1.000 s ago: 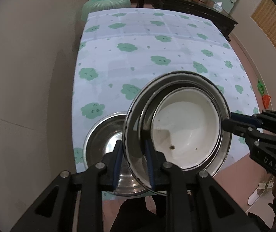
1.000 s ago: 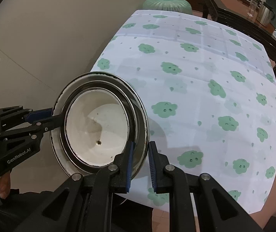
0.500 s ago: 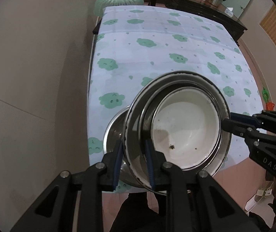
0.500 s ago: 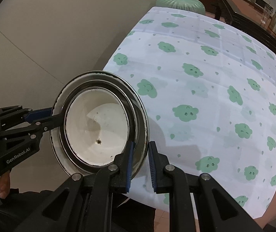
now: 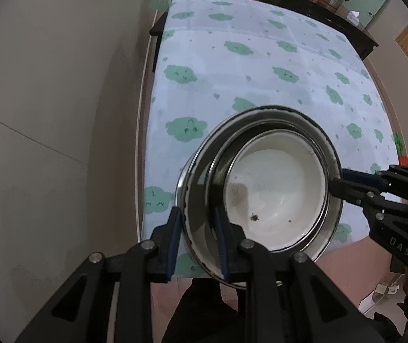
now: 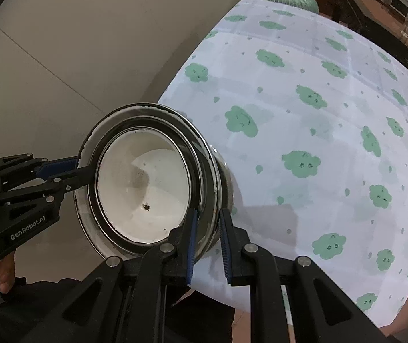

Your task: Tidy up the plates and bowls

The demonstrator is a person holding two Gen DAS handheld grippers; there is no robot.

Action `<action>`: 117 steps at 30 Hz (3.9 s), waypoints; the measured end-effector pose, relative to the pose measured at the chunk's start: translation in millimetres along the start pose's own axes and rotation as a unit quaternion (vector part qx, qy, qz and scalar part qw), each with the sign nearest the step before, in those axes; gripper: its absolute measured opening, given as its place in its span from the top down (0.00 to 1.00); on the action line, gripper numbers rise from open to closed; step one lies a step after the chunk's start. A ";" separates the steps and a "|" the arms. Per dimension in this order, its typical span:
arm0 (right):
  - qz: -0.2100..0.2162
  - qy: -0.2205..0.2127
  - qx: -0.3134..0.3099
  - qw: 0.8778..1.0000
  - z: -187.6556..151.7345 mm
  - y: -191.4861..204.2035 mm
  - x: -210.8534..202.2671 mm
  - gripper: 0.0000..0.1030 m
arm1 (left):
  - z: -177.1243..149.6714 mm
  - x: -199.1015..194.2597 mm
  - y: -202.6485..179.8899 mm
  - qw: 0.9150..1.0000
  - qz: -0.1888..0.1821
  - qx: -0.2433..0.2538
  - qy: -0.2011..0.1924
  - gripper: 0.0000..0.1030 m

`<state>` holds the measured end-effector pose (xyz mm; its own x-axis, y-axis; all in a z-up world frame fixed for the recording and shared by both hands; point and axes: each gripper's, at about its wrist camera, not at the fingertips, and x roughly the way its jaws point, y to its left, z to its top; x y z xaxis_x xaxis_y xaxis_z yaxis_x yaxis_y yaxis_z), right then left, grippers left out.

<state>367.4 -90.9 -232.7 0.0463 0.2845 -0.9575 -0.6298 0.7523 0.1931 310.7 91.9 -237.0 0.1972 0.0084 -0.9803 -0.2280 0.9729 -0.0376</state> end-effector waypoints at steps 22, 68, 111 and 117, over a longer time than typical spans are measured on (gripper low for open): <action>-0.002 0.051 -0.008 0.999 2.1 -5.3 51.5 0.83 | 4.2 52.9 7.2 0.999 -0.003 -0.009 0.053 0.80; -0.225 -0.404 0.039 0.886 -158.7 69.0 -163.4 0.39 | -95.3 -155.4 -33.1 0.934 -0.034 0.084 -0.344 0.27; -0.246 -0.487 0.047 0.837 -261.3 93.9 -238.9 0.36 | -184.7 -238.8 -77.5 0.903 -0.054 0.108 -0.411 0.08; -0.245 -0.496 0.047 0.832 -260.5 95.9 -247.9 0.35 | -185.9 -249.1 -79.5 0.901 -0.054 0.109 -0.417 0.08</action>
<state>93.5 -244.1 -32.6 0.9259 0.2460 -0.2867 -0.2861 0.9522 -0.1069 102.5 -30.5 -25.9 0.8754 -0.0065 -0.4833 0.0094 0.9999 0.0037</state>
